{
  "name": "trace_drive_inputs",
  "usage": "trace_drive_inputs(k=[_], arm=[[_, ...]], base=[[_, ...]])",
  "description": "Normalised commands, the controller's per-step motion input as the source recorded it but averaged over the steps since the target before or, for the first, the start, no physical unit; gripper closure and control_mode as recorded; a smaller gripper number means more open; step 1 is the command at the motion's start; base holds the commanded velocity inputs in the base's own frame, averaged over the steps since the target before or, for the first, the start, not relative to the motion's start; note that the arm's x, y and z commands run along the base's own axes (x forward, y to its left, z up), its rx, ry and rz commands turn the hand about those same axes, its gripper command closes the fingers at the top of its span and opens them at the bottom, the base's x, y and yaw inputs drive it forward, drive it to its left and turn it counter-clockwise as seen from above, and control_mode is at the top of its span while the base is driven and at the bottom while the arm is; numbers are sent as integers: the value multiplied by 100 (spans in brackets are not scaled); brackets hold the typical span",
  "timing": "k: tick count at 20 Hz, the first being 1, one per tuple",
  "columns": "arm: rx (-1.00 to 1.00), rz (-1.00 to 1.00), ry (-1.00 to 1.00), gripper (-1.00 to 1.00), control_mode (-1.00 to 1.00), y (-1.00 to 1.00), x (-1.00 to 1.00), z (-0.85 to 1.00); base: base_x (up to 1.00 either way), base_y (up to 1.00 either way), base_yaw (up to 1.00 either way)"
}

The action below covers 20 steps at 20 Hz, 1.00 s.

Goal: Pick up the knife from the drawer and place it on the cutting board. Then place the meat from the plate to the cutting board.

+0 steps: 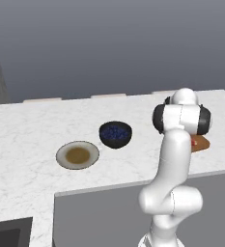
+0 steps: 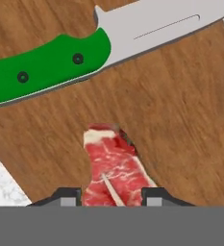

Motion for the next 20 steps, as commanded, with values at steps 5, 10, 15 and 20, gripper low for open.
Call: trace_drive_inputs(k=[5, 10, 15, 20], arm=[[0, 0, 0, -100, -100, 8, 0, 0], [0, 0, -9, -100, -100, 18, -13, 30], [0, -5, -13, -100, -100, 65, -42, 60], [0, -9, -16, -100, -100, 76, -57, 65]], base=[[0, 0, 0], [0, 0, 0], [0, 0, 0], [0, 0, 0]])
